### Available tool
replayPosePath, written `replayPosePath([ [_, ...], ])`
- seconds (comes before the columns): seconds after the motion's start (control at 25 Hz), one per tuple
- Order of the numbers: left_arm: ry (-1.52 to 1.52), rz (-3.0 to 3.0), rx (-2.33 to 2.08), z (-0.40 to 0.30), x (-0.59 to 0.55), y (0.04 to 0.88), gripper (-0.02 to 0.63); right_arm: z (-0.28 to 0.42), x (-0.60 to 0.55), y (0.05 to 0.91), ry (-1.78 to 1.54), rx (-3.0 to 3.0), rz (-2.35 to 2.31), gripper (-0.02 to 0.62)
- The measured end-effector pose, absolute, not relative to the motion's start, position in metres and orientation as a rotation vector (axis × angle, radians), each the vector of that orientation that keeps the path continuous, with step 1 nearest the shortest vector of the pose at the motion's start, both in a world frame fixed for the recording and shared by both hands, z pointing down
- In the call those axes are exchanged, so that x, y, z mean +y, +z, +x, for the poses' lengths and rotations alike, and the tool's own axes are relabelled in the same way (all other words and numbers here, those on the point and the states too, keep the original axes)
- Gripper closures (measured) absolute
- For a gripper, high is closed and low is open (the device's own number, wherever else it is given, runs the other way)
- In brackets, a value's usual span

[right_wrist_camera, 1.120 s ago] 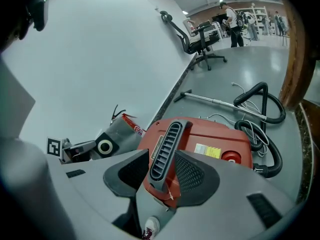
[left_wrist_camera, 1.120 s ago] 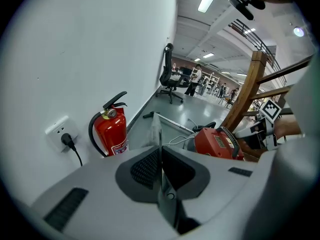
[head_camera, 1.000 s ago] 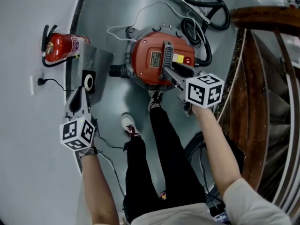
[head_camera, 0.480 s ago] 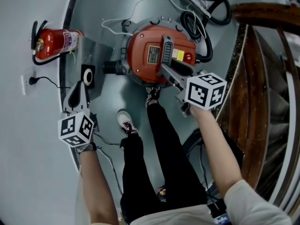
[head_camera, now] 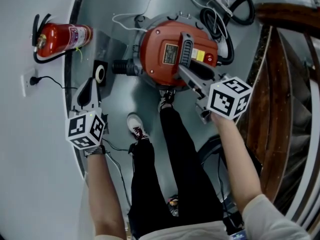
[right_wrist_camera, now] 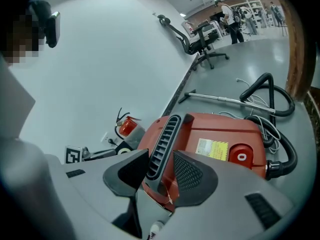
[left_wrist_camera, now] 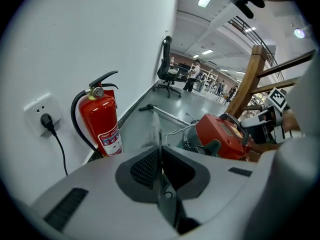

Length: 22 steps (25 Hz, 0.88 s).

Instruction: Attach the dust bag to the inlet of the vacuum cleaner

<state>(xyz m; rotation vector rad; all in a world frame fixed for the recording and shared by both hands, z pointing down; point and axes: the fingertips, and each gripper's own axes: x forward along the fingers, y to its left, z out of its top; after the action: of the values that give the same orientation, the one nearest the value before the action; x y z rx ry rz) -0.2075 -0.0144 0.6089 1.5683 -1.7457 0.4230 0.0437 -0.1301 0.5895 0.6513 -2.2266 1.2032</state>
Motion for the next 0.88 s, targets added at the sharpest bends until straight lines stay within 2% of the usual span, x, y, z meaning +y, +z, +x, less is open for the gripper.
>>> replayPosePath([
  [0.88, 0.421, 1.577, -1.706, -0.18, -0.035, 0.636, 0.586, 0.04, -0.131, 0.588, 1.165, -2.263, 0.587, 0.43],
])
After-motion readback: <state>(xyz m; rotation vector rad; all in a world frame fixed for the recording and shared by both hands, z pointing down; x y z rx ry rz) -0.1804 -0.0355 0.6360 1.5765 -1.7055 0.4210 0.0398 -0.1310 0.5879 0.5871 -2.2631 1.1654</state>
